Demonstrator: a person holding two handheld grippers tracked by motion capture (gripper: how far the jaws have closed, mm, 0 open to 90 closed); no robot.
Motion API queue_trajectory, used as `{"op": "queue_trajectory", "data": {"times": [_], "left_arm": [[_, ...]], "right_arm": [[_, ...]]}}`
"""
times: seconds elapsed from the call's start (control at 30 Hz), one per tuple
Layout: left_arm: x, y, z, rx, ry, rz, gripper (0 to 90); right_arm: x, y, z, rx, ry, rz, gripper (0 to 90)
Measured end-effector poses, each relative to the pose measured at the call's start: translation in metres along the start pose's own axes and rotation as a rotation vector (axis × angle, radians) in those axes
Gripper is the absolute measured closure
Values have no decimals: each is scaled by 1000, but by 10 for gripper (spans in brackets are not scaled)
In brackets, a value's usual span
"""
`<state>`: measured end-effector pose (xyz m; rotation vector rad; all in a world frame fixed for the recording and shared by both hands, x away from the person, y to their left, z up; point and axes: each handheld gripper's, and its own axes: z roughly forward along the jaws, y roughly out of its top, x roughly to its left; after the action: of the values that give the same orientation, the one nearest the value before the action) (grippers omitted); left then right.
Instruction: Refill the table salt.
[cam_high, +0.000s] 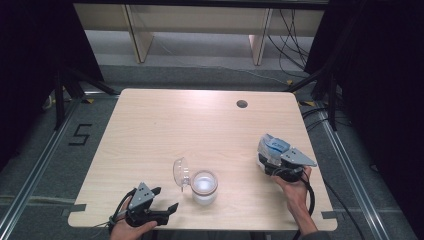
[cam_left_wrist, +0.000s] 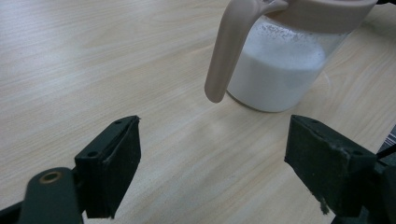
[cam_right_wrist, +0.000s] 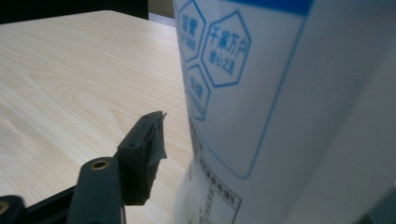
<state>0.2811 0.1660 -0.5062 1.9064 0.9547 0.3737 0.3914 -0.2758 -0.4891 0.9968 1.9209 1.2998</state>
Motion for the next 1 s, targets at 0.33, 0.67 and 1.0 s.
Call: {"op": "queue_trajectory", "data": {"times": [0.33,0.67,1.0], "left_arm": [[0,0,0,-2,1,0,178],[0,0,2,-12,-2,-13,178],[1,1,1,-12,0,-17,178]], "right_arm": [[8,3,-17,2,20,32,288],[14,1,-39,32,16,75,264],[21,-6,-56,101,-15,50,213]]}}
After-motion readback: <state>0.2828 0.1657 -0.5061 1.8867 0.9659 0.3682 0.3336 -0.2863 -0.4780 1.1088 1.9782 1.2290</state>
